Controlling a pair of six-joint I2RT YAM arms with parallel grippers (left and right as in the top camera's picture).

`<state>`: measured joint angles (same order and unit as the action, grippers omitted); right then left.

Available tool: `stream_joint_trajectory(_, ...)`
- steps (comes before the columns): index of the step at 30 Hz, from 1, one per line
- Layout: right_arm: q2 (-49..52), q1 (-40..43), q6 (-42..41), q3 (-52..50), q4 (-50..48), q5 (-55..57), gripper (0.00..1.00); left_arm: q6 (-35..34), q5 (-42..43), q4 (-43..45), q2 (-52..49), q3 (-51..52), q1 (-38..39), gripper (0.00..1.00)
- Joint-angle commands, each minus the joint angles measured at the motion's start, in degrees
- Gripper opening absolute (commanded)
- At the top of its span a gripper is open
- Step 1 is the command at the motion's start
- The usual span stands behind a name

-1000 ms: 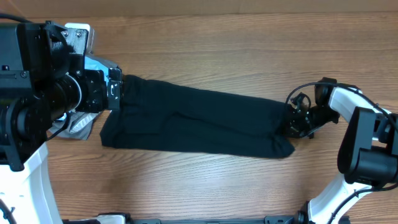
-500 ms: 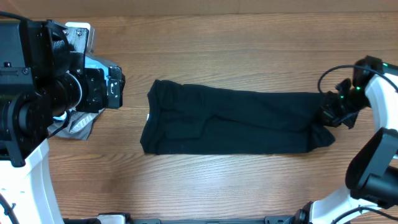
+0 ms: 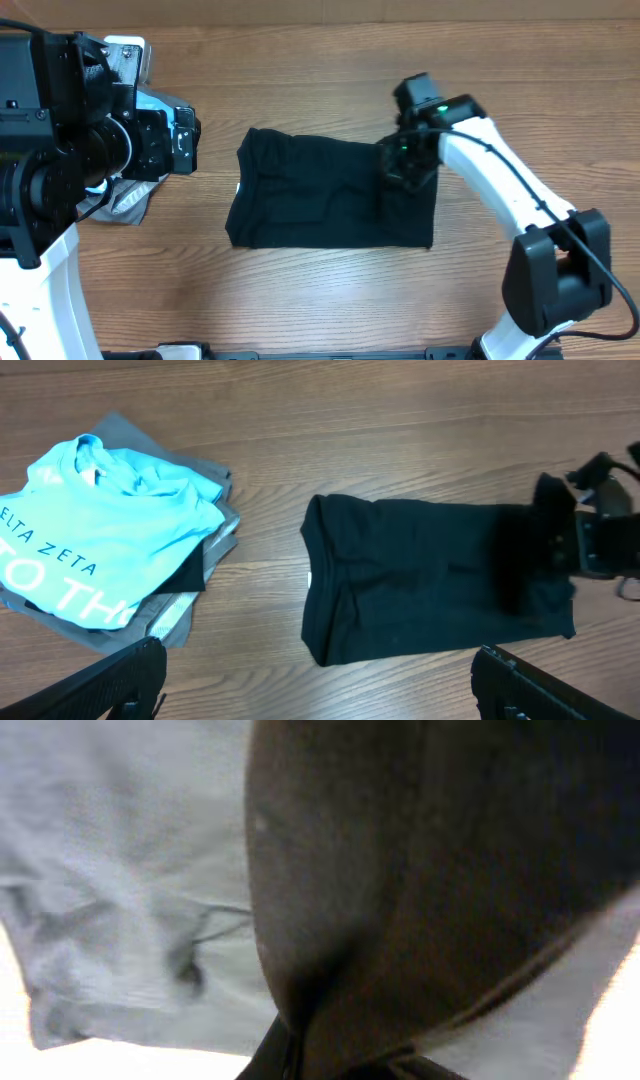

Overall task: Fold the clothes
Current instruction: 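Fold the strip's right end leftward over itself with the right gripper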

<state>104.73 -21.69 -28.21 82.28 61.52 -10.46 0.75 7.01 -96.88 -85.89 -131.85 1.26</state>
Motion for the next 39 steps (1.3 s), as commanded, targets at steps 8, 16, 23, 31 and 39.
stream_joint_trajectory(8,1.88,-7.17,-10.01,-0.76,-5.29,0.55,0.05,-0.74,-0.39,0.09,-0.26,-0.66,0.04,1.00)
stream_joint_trajectory(16,1.92,-7.23,-8.31,-0.92,-5.29,-5.81,0.34,-0.74,-0.39,0.09,-0.26,-0.66,0.04,1.00)
stream_joint_trajectory(23,-0.33,-0.94,6.14,3.74,5.14,-4.15,0.46,-0.74,-0.39,0.09,-0.26,-0.66,0.04,1.00)
stream_joint_trajectory(31,-0.24,0.85,1.84,-1.05,0.55,-4.74,0.29,-0.74,-0.39,0.09,-0.26,-0.66,0.04,1.00)
stream_joint_trajectory(39,0.96,-12.87,-9.44,-14.34,-29.09,-14.36,0.15,-0.74,-0.39,0.09,-0.26,-0.66,0.04,1.00)
